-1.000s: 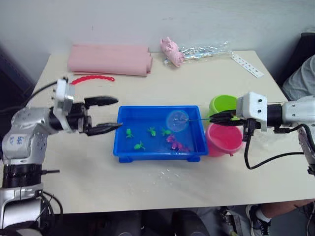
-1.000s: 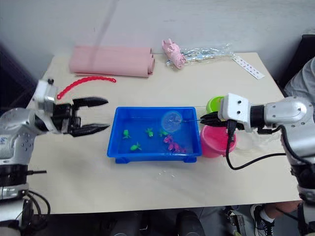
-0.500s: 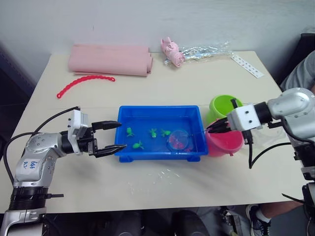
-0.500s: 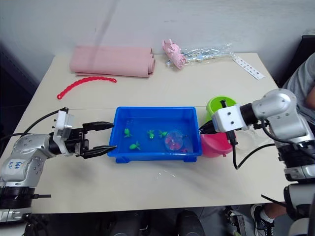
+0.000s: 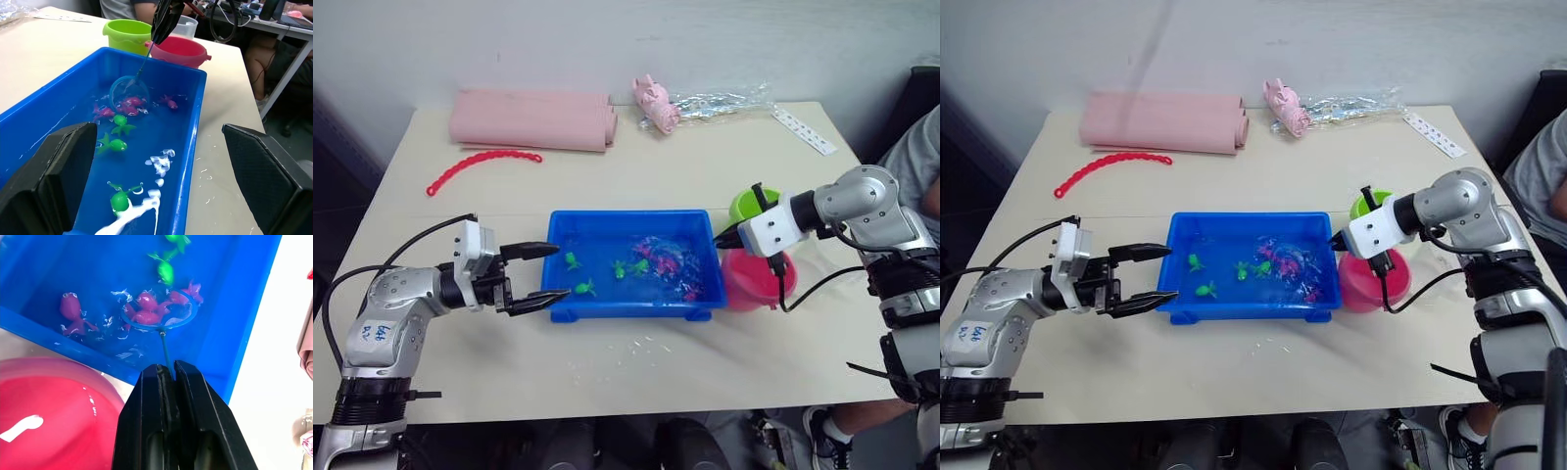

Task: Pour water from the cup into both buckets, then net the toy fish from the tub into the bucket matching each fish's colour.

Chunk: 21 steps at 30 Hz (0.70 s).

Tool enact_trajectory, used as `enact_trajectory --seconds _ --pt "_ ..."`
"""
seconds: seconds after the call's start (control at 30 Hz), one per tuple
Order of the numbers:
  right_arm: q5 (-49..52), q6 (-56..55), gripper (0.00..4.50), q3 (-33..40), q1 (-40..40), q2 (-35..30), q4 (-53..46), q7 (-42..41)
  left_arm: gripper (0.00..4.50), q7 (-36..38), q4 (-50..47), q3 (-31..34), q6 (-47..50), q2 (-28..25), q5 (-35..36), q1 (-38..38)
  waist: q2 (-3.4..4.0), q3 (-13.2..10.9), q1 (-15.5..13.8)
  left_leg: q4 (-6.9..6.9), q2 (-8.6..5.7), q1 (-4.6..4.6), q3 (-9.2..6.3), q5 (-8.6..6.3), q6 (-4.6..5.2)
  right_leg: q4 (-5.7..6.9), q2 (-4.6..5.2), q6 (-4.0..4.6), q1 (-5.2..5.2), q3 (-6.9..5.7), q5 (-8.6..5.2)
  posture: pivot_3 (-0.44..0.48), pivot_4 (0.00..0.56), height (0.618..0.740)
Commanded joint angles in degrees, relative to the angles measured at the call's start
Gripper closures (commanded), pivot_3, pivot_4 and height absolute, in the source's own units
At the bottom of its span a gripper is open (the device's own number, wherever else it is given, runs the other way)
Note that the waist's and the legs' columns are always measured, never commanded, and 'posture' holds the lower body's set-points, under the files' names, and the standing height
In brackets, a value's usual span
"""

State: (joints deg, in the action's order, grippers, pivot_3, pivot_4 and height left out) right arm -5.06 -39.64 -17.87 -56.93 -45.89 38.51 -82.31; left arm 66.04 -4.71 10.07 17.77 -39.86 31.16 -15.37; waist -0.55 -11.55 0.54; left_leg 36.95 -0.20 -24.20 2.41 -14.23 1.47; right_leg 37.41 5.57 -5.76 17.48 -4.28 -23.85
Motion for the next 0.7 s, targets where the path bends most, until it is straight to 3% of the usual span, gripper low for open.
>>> enact_trajectory --seconds 0.03,0.3,0.7 --pt "1.2 -3.2 4.5 0.4 -2.3 -1.6 0.6 -2.8 0.02 -0.4 -2.2 -0.4 -0.1 0.3 0.7 0.2 0.0 0.0 0.0 0.0 0.0 0.0 0.0 0.0 0.01 0.0 0.0 0.0 0.0 0.0 0.0 0.0 0.15 0.74" --pt "-0.1 -7.4 4.5 -1.8 -6.5 -3.4 3.4 -8.7 0.02 -1.7 -2.5 -1.2 0.5 1.9 0.7 0.3 0.03 0.0 0.5 0.04 0.01 0.01 0.0 0.0 0.0 0.03 -0.01 0.0 0.0 0.02 0.0 0.0 0.15 0.74" --pt "3.3 -2.6 4.5 -13.5 -8.4 -7.8 -0.6 -10.2 0.02 -1.6 -2.1 -1.2 0.4 1.7 0.7 -0.3 0.09 -0.1 0.7 0.06 0.0 0.0 -0.03 0.0 0.01 0.03 0.03 0.0 -0.01 0.0 0.0 0.0 0.15 0.74"
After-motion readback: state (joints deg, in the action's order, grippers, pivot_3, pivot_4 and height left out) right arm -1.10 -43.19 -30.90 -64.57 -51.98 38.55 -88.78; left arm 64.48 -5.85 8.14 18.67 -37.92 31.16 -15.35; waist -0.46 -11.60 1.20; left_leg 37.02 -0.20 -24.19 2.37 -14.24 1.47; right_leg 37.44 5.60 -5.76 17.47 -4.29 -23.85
